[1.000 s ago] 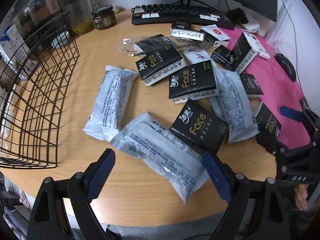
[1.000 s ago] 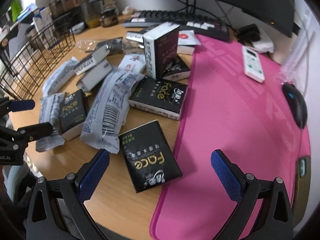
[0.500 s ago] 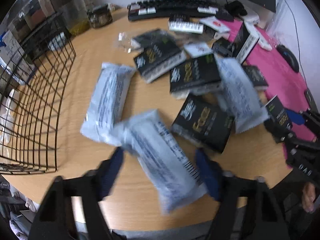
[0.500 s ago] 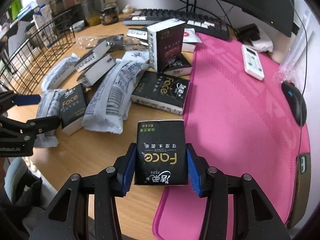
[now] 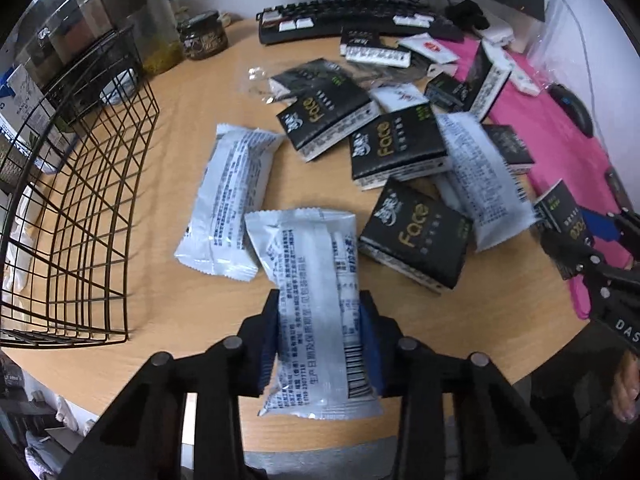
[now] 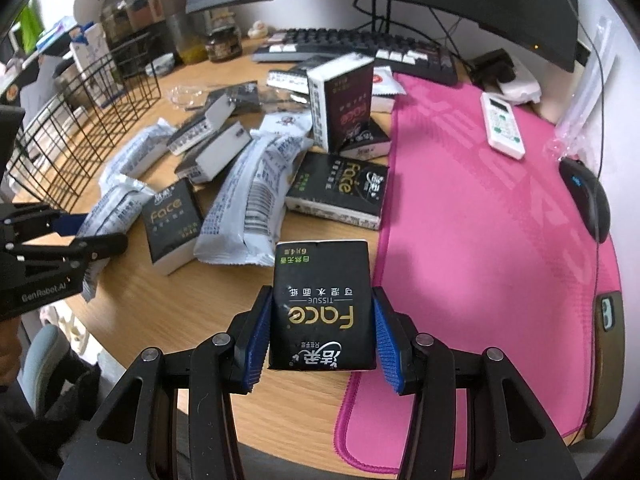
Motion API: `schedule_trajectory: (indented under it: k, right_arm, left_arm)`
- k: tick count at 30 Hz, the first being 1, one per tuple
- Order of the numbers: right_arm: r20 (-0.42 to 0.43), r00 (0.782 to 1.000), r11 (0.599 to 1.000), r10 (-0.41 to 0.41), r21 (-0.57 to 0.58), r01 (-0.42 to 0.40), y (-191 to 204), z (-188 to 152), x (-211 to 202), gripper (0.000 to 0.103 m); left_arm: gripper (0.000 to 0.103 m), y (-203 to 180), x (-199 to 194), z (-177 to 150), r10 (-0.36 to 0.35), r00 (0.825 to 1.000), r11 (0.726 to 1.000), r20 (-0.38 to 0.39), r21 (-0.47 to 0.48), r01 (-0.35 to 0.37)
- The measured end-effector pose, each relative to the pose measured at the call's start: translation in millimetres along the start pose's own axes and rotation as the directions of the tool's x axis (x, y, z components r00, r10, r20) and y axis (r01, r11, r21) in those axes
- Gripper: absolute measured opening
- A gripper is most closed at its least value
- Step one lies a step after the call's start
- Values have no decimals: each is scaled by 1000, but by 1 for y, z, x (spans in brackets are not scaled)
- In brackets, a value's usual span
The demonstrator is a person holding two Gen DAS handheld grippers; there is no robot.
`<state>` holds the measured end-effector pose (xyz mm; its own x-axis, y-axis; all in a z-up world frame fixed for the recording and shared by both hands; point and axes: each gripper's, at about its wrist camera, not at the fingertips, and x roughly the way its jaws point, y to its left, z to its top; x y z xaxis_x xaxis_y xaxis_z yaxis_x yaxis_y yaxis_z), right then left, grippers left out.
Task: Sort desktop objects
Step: 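Grasp a black Face tissue pack with the right gripper while the left grasps a white snack bar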
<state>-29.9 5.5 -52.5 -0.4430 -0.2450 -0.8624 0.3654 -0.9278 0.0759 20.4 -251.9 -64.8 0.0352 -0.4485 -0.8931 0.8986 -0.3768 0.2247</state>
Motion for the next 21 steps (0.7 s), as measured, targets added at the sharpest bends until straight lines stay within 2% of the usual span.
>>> schedule_trajectory:
  k: [8,13,18,21]
  right_arm:
    - [57,998,1000,2,-18,-1,13,14,-27,47]
    - [122,992,996,30,-90,-19,45,40,-48,47]
    - [194,975,978,103,-201,-64,103,75,-66,47]
    - [216,957,955,196,-263,-136,147,103,-72,47]
  left_arm:
    - [40,5,-34,-1,-23,997,1000,78,12,22]
    - [40,26,-81,-2,-8,982,1000,189,-16,11]
    - [40,71,-126,-2,48,958,996,283,-88,-24]
    - [40,115,-146,-7,135,940,980,313,-182,-80]
